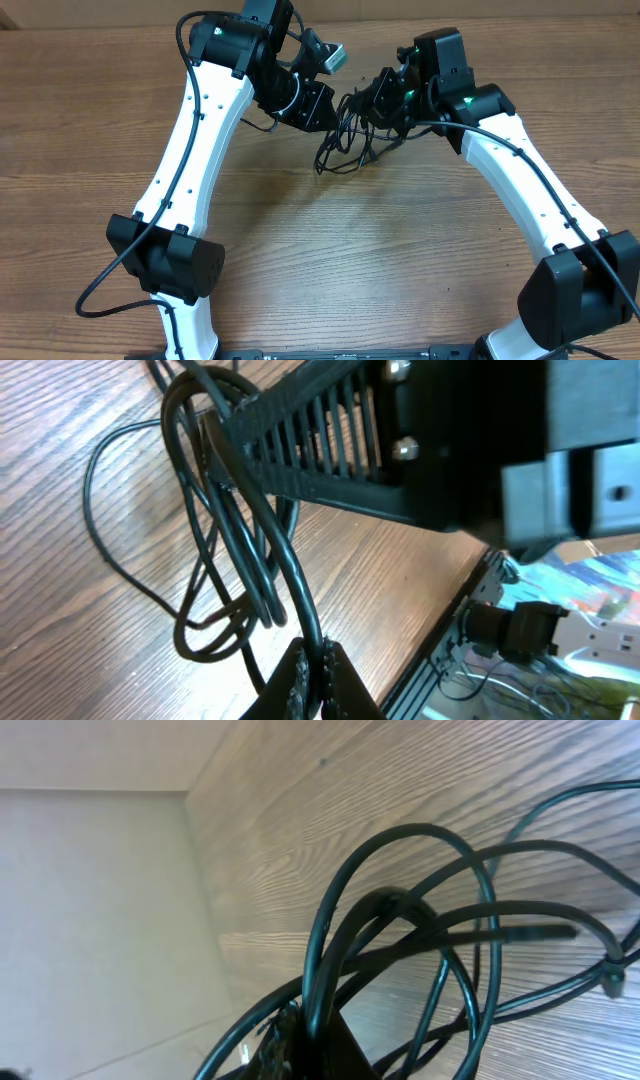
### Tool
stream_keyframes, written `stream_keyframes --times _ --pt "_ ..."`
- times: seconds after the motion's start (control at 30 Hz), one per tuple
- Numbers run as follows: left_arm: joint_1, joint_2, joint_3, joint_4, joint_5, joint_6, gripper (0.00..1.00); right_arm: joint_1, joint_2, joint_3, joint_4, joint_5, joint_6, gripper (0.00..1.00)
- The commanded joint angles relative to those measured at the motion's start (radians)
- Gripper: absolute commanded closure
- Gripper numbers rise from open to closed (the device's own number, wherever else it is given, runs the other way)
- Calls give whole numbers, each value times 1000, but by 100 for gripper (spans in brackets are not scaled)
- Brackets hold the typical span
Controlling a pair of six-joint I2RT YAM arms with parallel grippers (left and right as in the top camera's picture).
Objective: Untangle cables
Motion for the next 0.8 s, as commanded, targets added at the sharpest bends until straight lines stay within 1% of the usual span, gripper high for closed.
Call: stream_keyframes --times 0.0,0.1,0.2,0.33,0.47,0.53,0.57,0.63,0.67,0.77 --pt "-6 -31 22 -2 -47 -3 96 -4 -5 -3 30 -63 11 96" --pt "-6 -31 21 -3 -108 -23 96 -17 -10 -2 41 -97 11 96" --pt "-6 -30 21 2 -180 -84 96 -34 -23 -2 40 -132 11 96" --pt "-6 -29 21 25 -203 -155 95 -41 -45 -2 41 -148 10 96" --pt "-8 -29 21 48 -193 -214 84 -41 -64 -2 46 -147 8 96" --pt "-16 -29 21 50 -140 -218 79 -41 -65 -2 55 -147 8 96" --pt "-23 -29 21 49 -79 -206 72 -41 -65 -2 57 -146 7 96" --pt "-35 -29 21 49 -29 -195 62 -41 -65 -2 63 -147 8 96" --pt "-43 -29 21 49 -23 -196 61 -41 -65 -2 64 -147 8 96" --pt "-68 -28 21 50 -24 -196 61 -40 -65 -2 66 -147 8 96"
